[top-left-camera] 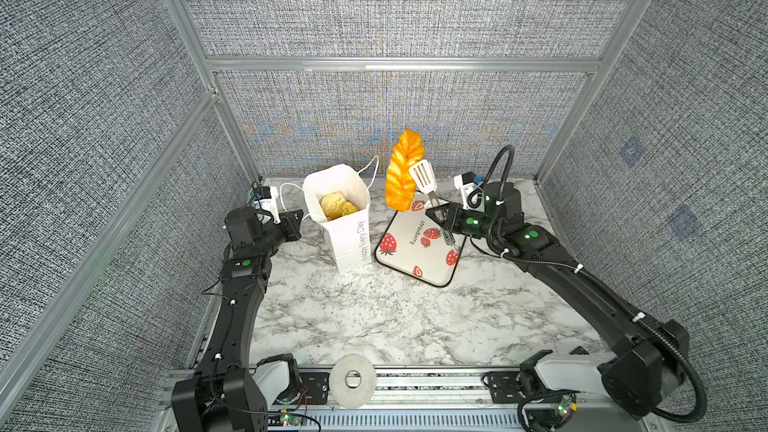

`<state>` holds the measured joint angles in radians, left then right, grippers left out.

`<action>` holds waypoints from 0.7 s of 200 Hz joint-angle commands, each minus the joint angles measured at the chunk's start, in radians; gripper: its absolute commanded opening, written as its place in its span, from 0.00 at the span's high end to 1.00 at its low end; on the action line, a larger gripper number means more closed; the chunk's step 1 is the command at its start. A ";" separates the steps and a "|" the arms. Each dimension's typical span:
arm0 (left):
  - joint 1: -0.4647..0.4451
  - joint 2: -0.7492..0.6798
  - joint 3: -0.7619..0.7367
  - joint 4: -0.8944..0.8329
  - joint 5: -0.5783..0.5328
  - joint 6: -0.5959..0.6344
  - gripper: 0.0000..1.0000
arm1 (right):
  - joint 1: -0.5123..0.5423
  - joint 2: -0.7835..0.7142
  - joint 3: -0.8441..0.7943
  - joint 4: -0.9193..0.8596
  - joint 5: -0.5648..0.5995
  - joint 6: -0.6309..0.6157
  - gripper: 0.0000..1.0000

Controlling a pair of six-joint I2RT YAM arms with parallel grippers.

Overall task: Place the fake bread into the paper bag
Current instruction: 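Lift the clamped braided loaf off the tray with the right tongs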

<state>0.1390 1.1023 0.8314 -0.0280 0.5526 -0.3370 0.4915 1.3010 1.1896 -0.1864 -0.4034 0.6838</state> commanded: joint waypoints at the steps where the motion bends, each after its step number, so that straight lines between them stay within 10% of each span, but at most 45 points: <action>1: 0.001 -0.001 0.003 0.007 0.009 0.006 1.00 | 0.026 -0.008 0.041 0.070 0.003 -0.040 0.82; 140: 0.001 -0.006 0.003 0.008 0.010 0.005 1.00 | 0.235 0.171 0.356 -0.049 0.135 -0.177 0.81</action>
<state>0.1390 1.0981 0.8314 -0.0277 0.5526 -0.3374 0.7086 1.4422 1.5036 -0.2485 -0.3103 0.5362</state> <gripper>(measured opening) 0.053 0.209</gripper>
